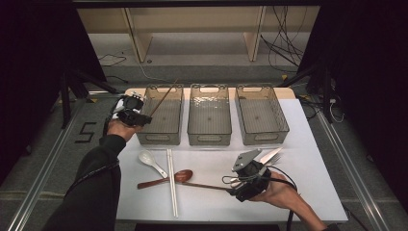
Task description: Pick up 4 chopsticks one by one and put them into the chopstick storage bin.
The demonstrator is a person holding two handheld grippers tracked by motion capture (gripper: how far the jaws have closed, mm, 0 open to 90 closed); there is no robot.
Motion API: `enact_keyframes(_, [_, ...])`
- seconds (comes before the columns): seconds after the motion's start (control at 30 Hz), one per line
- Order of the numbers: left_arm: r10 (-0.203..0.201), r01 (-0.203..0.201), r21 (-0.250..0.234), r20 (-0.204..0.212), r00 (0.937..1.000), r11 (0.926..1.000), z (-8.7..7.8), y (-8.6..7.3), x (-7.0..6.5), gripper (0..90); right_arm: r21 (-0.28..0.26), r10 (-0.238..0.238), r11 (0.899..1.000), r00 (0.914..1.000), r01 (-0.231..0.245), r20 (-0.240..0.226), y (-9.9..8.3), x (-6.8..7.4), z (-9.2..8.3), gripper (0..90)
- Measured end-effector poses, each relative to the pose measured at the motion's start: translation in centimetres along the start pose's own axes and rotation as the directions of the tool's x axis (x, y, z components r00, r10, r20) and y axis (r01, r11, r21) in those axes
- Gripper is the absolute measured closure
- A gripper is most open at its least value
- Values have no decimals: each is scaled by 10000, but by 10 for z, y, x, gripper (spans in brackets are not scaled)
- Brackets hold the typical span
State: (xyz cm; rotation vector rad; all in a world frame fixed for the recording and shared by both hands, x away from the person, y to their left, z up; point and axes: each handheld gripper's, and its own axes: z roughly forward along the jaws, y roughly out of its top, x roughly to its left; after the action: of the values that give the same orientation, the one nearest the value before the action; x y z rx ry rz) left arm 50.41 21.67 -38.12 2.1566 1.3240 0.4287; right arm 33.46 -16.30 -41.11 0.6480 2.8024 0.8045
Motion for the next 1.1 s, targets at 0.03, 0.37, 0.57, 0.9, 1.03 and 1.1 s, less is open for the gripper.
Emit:
enact_keyframes(0.03, [-120, 120, -46, 39, 9999, 9999, 2, 0, 1, 832, -1, -4, 10000, 10000, 4, -14, 0, 0, 0, 293])
enact_keyframes(0.37, [-409, 412, 225, -138, 9991, 9989, 16, 2, 9, 830, 67, 154, 9999, 9999, -153, -78, 1, 1, 0, 293])
enact_keyframes(0.57, [-542, 553, 375, -309, 9981, 9978, 23, 3, 9, 825, 97, 95, 9999, 9999, -94, -115, 1, 1, 0, 293])
enact_keyframes(0.9, [-746, 744, 127, 143, 9971, 9971, 12, 8, -3, 415, 30, 286, 9996, 9995, -286, -110, 1, 2, 0, 293])
enact_keyframes(1.03, [-504, 525, -302, 658, 9966, 9982, -6, 4, -14, 332, -11, 142, 9999, 9999, -142, -61, 1, 1, 0, 293])
enact_keyframes(1.1, [-375, 426, -571, 877, 9954, 9975, -16, -1, -20, 292, 86, 279, 9996, 9995, -278, -124, 1, 2, -1, 293])
